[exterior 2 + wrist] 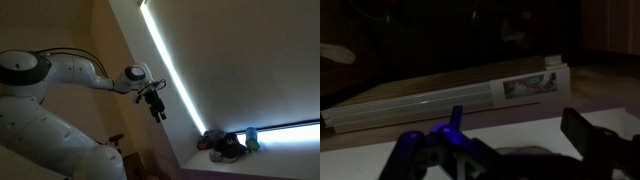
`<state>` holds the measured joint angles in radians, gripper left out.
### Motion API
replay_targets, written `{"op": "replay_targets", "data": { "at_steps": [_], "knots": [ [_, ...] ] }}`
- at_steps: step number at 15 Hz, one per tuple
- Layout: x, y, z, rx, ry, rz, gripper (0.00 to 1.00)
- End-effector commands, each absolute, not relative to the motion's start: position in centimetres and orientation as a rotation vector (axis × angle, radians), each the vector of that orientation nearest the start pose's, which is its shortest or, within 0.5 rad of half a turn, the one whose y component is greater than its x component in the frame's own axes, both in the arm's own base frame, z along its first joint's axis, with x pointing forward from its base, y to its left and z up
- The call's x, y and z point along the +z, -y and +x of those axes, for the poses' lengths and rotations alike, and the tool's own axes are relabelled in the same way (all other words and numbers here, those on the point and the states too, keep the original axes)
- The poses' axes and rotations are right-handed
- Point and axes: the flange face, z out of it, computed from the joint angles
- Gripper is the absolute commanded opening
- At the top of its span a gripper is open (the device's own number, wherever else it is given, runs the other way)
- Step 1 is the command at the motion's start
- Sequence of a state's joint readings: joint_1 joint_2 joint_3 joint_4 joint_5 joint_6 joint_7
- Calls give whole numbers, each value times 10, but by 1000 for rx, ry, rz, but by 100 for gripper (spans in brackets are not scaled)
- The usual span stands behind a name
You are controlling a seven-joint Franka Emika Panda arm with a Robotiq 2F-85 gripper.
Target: Move the bottle to the left
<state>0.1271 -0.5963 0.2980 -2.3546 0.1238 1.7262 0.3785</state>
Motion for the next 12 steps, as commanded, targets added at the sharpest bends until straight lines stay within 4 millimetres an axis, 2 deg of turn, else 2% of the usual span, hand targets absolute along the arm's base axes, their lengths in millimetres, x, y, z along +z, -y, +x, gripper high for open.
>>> {"op": "replay_targets", "data": {
  "at_steps": [1, 6, 7, 8, 10, 12],
  "knots": [
    [529, -178, 330, 51, -47, -3201, 100],
    [529, -178, 330, 51, -47, -3201, 100],
    [567, -225, 297, 40, -105, -3241, 100],
    [567, -233, 303, -13, -280, -3215, 100],
    [597, -269, 296, -29, -447, -3177, 100],
    [624, -312, 274, -105, -614, -3149, 100]
  ]
}}
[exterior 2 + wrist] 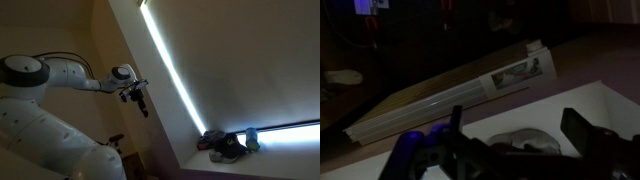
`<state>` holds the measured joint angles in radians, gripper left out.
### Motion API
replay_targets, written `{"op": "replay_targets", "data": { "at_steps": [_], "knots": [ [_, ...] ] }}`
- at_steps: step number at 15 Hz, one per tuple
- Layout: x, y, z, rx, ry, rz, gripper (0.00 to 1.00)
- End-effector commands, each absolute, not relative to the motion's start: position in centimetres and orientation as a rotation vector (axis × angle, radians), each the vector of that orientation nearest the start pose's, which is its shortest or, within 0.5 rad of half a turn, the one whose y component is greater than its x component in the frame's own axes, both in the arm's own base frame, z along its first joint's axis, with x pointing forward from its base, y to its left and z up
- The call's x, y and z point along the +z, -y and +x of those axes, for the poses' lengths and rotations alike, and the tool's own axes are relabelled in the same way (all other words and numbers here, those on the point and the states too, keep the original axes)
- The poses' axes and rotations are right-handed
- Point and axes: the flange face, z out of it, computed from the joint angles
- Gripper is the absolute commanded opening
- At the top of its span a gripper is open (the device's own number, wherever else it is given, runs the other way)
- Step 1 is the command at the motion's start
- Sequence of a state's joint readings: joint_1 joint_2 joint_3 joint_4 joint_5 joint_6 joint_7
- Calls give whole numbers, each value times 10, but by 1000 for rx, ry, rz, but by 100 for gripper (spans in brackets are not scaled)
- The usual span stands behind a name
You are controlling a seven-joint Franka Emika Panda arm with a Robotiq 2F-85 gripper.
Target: Move the bottle to the left
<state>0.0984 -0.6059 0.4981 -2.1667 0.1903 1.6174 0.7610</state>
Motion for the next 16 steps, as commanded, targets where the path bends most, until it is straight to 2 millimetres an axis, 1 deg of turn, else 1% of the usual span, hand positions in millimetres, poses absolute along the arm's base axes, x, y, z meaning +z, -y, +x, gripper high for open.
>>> {"op": "replay_targets", "data": {
  "at_steps": [1, 4, 6, 7, 8, 9, 11, 12, 13, 14, 15, 16],
  "knots": [
    [639, -332, 264, -155, -698, -3124, 100],
    [679, -384, 237, -316, -953, -3024, 100],
    [697, -410, 219, -357, -1134, -2961, 100],
    [678, -395, 216, -379, -1003, -2993, 100],
    [684, -404, 210, -400, -1020, -2981, 100],
    [684, -404, 207, -412, -1008, -2987, 100],
    [684, -399, 209, -406, -1013, -2989, 100],
    [715, -420, 156, -471, -1080, -2927, 100],
    [726, -419, 162, -407, -1237, -2862, 100],
    [739, -403, 171, -394, -1322, -2816, 100],
    [748, -391, 172, -406, -1407, -2767, 100],
    [749, -363, 176, -420, -1485, -2720, 100]
  ]
}}
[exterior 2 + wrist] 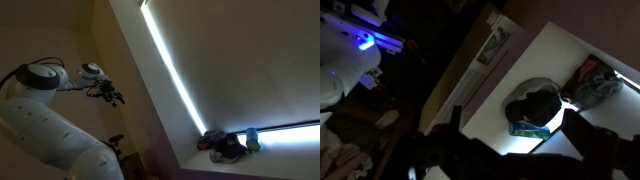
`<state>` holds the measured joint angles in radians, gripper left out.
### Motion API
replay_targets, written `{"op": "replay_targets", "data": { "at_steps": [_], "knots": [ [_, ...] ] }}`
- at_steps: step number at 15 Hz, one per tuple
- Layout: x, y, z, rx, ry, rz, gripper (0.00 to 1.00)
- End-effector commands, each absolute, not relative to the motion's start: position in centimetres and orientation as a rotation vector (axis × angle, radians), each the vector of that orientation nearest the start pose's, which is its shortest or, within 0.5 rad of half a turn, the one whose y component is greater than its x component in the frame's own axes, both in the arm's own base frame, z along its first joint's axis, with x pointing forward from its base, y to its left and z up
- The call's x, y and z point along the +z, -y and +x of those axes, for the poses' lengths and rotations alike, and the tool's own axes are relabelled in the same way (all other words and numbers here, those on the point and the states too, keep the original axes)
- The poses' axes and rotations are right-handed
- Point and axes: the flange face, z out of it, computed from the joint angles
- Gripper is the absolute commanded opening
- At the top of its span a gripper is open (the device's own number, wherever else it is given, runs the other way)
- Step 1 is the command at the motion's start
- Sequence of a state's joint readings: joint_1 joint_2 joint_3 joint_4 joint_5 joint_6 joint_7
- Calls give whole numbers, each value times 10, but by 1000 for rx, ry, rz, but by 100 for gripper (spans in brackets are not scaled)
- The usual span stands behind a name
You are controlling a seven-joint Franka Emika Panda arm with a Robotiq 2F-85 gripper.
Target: Move the bottle to the left
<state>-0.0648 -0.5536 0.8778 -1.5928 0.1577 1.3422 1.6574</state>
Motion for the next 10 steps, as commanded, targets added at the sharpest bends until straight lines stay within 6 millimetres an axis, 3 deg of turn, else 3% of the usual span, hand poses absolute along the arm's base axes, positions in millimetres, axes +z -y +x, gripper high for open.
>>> {"op": "replay_targets", "data": {
  "at_steps": [1, 6, 9, 10],
  "knots": [
    [750, -337, 179, -423, -1560, -2675, 100],
    [724, -222, 188, -424, -1930, -2447, 100],
    [680, -173, 190, -383, -2164, -2346, 100],
    [658, -167, 196, -328, -2238, -2327, 100]
  ]
}}
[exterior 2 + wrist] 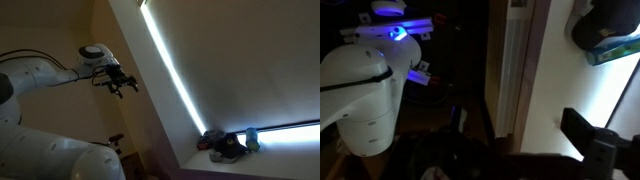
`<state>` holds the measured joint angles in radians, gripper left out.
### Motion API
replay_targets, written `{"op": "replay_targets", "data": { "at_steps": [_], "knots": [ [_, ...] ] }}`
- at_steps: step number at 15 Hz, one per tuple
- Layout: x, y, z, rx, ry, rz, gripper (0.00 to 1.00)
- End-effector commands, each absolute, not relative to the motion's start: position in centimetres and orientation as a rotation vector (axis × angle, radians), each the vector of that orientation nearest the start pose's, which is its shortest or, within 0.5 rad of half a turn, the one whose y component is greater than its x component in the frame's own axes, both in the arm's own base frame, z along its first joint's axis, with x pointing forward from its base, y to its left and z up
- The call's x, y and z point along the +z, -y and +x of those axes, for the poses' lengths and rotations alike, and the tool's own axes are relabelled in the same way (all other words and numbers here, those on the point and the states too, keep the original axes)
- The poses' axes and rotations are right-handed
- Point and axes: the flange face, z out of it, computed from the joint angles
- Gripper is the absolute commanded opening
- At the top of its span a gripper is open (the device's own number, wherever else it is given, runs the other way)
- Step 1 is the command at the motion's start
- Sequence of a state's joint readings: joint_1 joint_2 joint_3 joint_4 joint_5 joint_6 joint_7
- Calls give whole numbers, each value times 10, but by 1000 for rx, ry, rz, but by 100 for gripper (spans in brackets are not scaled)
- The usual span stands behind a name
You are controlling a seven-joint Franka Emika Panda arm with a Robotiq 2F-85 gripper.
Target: Move the bottle to the left
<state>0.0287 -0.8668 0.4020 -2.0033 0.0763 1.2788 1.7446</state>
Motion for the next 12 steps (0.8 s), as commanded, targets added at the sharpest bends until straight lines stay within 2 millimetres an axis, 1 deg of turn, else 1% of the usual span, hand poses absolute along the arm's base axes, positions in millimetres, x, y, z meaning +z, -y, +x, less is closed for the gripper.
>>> {"op": "replay_targets", "data": {
  "at_steps": [1, 2, 3, 5, 6, 7, 8, 9, 10, 11, 12],
  "knots": [
    [653, -178, 200, -263, -2299, -2305, 100],
    [681, -179, 197, -333, -2175, -2359, 100],
    [669, -178, 198, -306, -2223, -2343, 100],
    [660, -181, 201, -293, -2259, -2333, 100],
    [672, -193, 196, -317, -2248, -2343, 100],
    [681, -200, 203, -321, -2260, -2312, 100],
    [694, -205, 225, -313, -2307, -2253, 100],
    [704, -205, 252, -274, -2346, -2222, 100],
    [707, -201, 264, -221, -2400, -2179, 100],
    [712, -198, 279, -223, -2464, -2111, 100],
    [713, -192, 300, -190, -2509, -2065, 100]
  ]
}}
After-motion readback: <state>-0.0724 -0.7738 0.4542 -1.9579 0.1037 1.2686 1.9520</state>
